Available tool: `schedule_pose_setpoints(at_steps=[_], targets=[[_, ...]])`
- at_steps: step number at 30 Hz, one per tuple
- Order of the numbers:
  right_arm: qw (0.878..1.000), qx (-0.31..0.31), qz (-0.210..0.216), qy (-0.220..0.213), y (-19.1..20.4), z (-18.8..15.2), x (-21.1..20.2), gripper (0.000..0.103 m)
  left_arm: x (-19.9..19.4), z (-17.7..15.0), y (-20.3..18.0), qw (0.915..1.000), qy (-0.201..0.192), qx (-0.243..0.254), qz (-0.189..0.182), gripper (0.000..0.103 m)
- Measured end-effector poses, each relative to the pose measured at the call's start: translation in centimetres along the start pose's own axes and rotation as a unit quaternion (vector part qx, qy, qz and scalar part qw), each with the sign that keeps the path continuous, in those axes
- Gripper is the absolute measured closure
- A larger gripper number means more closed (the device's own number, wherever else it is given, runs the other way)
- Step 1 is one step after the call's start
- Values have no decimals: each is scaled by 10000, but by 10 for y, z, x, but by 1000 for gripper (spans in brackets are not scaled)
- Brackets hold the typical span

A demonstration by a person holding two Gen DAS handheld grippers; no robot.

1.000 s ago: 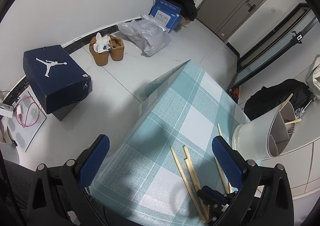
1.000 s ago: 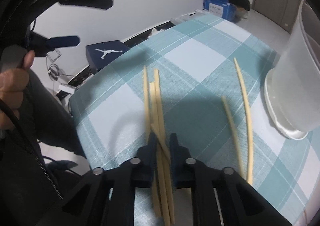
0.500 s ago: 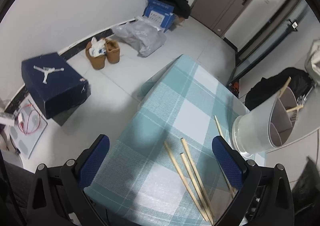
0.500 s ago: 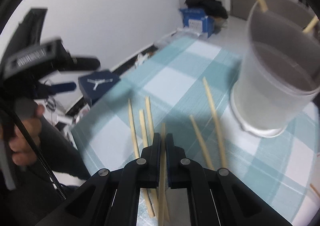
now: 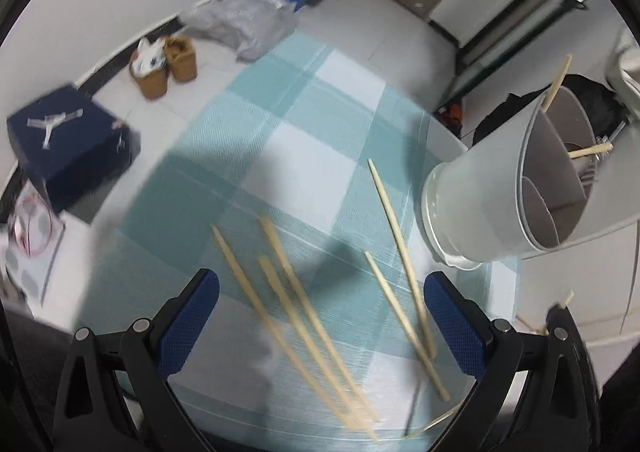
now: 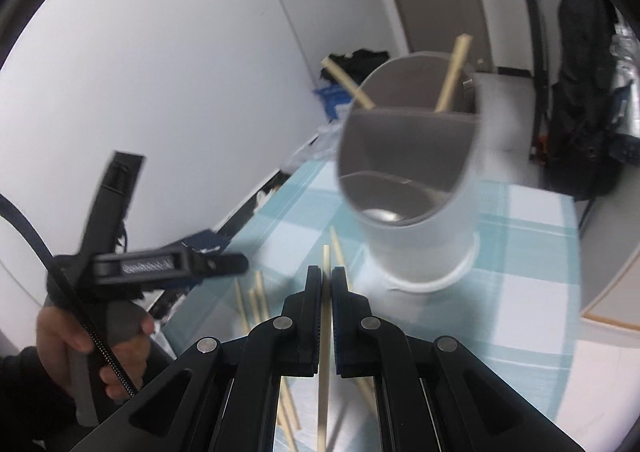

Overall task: Organize utensils
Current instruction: 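Close the left gripper on a bamboo chopstick while the right holds its chopstick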

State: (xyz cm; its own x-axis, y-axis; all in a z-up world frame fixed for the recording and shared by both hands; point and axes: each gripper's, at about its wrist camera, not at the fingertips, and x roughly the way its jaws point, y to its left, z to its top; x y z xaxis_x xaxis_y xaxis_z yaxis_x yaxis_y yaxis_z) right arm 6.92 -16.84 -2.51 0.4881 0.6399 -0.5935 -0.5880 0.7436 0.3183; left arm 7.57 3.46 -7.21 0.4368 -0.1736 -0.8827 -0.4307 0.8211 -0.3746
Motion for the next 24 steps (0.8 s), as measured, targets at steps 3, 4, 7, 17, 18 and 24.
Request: schedule_pose_setpoints(at_steps=[3,4,7,17,18,24], targets=[[9997,-123,-189,9,-3,-2,-7,99,11,-4,-20,9996,224,117,134,3],[9996,-189,-228,-1,-4,-2,-8,99,14,-6,-25,9992,281,195,184,6],[9998,-130,-139,-53,-6,-1,-10,99,29,-3,-37,9963,577,408,481,25],[9999,-52,2,-132,-11,-5,-19,99,46,13,-27,9908,1143,-128,717,38],[9999,-39,26,-94,-13,-6,-18,99,48,15,-29,9896,1225,-129,745,39],[9997,75,34,-209,-19,-5,-27,99,55,11,-45,9813,1362,158,1354,40]])
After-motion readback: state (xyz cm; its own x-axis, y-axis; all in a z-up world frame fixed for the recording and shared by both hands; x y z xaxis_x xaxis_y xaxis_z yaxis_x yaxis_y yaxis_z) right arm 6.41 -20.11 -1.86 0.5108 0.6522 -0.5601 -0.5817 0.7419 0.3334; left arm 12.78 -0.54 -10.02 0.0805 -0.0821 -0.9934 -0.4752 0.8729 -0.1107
